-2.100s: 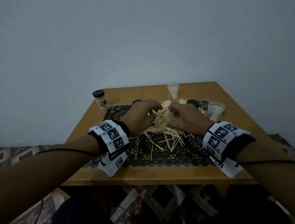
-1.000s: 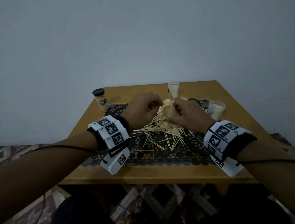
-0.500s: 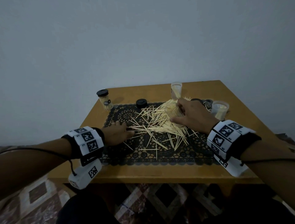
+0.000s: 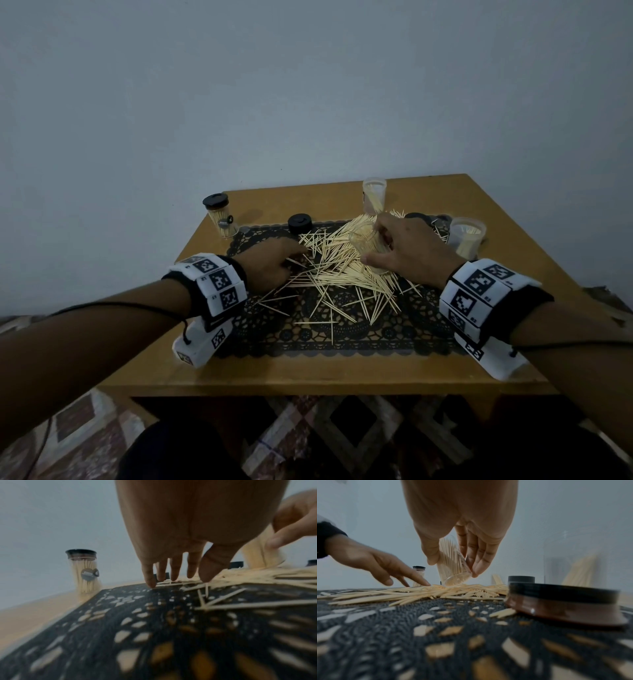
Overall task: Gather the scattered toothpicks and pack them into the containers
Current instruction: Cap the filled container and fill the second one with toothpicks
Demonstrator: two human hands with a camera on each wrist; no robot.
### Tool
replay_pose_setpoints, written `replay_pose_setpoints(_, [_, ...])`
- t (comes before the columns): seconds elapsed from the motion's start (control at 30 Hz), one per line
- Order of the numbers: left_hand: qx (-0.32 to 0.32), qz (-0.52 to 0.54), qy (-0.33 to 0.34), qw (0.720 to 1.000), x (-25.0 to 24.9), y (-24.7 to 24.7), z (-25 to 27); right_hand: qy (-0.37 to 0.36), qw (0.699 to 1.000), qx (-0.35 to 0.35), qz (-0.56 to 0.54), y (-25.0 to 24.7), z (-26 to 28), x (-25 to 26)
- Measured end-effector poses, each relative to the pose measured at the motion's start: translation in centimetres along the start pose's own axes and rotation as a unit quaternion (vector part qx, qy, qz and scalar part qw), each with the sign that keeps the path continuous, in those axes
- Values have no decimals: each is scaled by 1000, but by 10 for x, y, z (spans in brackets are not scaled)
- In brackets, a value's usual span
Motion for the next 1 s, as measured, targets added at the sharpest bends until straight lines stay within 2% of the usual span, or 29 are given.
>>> replay_pose_setpoints(0.07, [46,0,14,999,-1,11,-1,0,1000,3,3,1,0,0])
replay_pose_setpoints(0.2, [11,-27,58,998,-3,14,-1,-3,1000,6,7,2,-1,-1])
replay_pose_setpoints(0.43, [58,-38,84,994,-13,25,18,-4,1000,10,9,1,1,1])
replay_pose_setpoints(0.7, [13,-47,117,992,-23,18,20,-2,1000,14,4,2,1,1])
replay_pose_setpoints(0.83, [17,-23,103,994,-24,18,18,-3,1000,15,7,2,0,1])
replay_pose_setpoints(0.93, [56,0,84,995,-24,25,21,-4,1000,14,7,2,0,1])
replay_pose_setpoints(1.0, [59,-4,75,995,-23,29,21,-4,1000,14,7,3,0,1])
Point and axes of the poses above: each hand's wrist, its own z-axis away from the middle knuckle, its own y-axis out of the palm, x = y × z, the point moved 8 cm from there along -z, towards the middle knuckle, and after that the axes turned 11 degrees about y, right-handed, at the moved point
